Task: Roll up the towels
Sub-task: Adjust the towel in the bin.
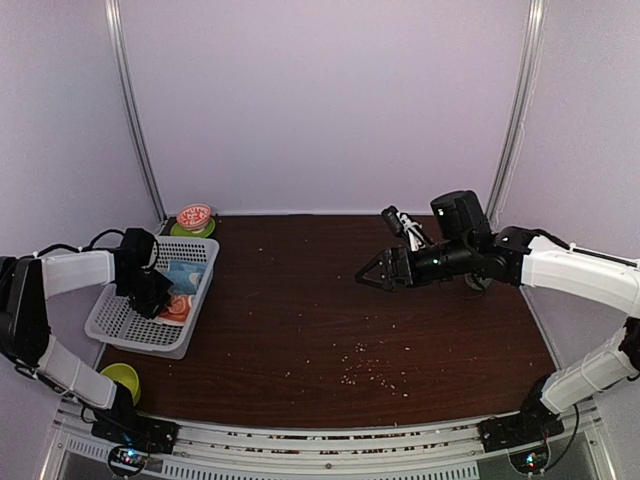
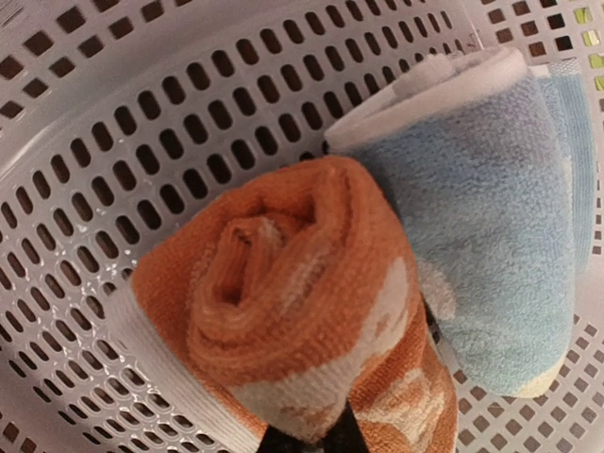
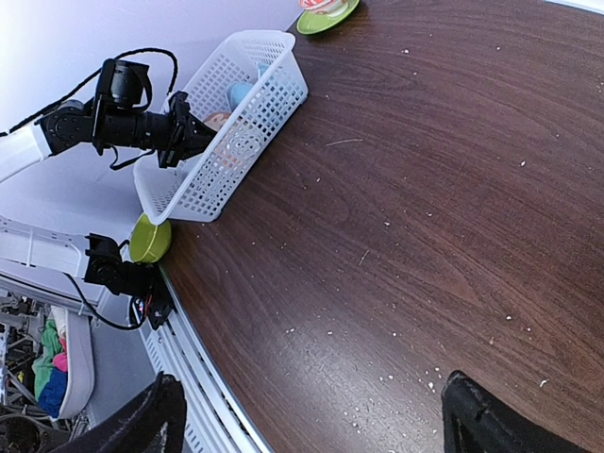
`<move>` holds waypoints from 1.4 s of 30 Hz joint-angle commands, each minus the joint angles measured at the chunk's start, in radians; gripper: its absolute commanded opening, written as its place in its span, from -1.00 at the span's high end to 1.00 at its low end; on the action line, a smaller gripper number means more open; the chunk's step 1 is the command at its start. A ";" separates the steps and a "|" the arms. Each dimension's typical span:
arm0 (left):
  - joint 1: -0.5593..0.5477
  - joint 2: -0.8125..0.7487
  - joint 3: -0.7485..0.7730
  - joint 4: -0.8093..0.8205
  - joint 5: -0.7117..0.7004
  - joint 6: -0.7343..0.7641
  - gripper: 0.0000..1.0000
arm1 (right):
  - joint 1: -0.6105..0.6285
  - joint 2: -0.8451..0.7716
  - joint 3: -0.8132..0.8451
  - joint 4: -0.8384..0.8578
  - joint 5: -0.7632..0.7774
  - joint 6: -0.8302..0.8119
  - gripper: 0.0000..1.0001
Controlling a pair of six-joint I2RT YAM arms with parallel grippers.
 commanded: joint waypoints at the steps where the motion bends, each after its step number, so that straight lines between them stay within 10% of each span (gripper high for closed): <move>1: -0.007 -0.042 -0.051 0.013 0.017 0.001 0.99 | -0.006 0.019 0.012 0.004 -0.027 -0.012 -0.88; 19: -0.007 -0.008 -0.100 0.029 0.032 -0.008 -0.59 | -0.006 0.031 0.022 0.002 -0.033 -0.007 -0.88; 36: -0.008 0.044 -0.150 0.217 0.052 -0.080 1.00 | -0.013 0.042 0.029 -0.015 -0.029 -0.013 -0.88; 42: -0.008 0.005 -0.234 0.394 0.027 -0.121 1.00 | -0.016 0.044 0.032 -0.026 -0.026 -0.017 -0.87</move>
